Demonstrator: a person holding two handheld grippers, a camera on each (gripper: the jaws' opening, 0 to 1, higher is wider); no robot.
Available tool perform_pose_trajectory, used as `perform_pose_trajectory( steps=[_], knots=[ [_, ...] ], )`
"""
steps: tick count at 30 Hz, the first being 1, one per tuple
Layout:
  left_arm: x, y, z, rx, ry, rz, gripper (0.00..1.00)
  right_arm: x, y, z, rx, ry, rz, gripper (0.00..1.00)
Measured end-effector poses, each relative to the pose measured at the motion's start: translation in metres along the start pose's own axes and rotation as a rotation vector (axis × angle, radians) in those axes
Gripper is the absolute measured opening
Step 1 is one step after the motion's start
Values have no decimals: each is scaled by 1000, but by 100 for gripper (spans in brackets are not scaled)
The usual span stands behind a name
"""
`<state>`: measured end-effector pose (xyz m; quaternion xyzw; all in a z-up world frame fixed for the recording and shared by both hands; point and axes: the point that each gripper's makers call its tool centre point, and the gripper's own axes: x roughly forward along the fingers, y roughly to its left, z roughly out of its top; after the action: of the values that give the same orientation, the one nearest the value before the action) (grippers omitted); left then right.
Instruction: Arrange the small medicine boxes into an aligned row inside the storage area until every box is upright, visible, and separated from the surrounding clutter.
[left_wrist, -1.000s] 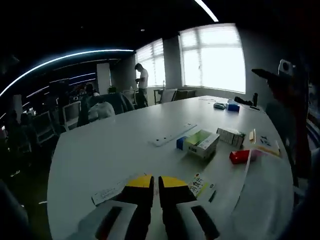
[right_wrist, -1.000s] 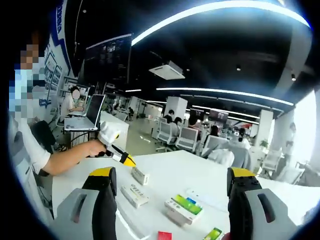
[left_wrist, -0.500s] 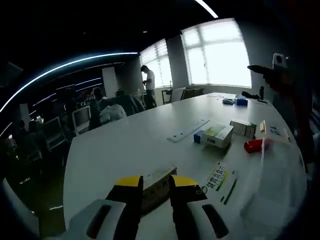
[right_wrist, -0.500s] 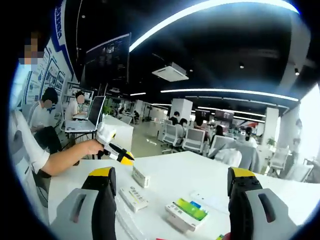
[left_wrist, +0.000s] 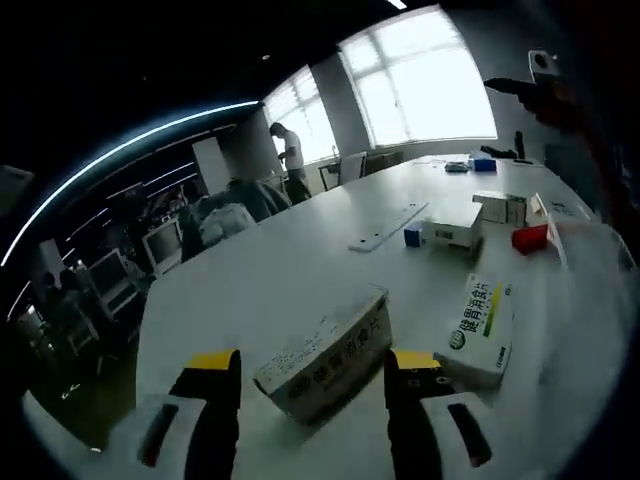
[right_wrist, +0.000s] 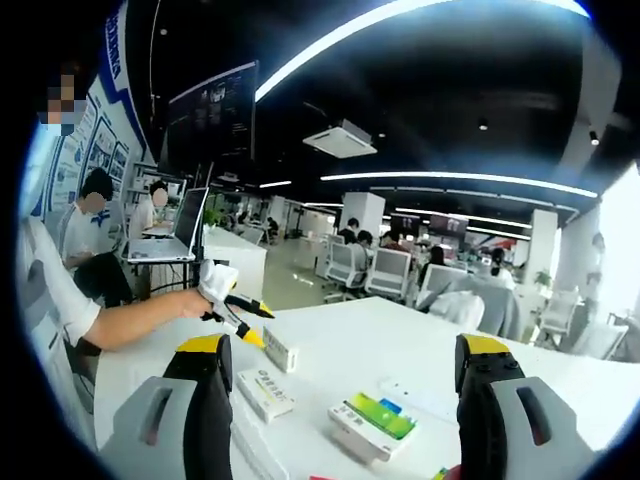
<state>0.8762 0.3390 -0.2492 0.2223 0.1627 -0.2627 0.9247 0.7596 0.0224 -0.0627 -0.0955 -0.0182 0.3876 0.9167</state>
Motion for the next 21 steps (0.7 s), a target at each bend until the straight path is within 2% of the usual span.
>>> perform_pose_trajectory(
  steps=[2,5,9,14,17,21],
  knots=[
    [1,2,-7,42,36,-1,64,2,0,0,6,-1,-1,91],
    [7,7,-10,46,28,3,68,5,4,-2,2,5,16,90],
    [14,-3,-11,-22,-20,-58,70,7,4,-2,6,5,27,90],
    [16,-6,-16,-46,-37,-62,66,5,2,1,4,-6,18,89],
    [10,-6,-15,-45,-30,-61,56,1,3,4,6,-20,21,88],
    [2,-15,-11,-108,-65,-144,34,-1,0,6,-39,-15,-5,88]
  ],
)
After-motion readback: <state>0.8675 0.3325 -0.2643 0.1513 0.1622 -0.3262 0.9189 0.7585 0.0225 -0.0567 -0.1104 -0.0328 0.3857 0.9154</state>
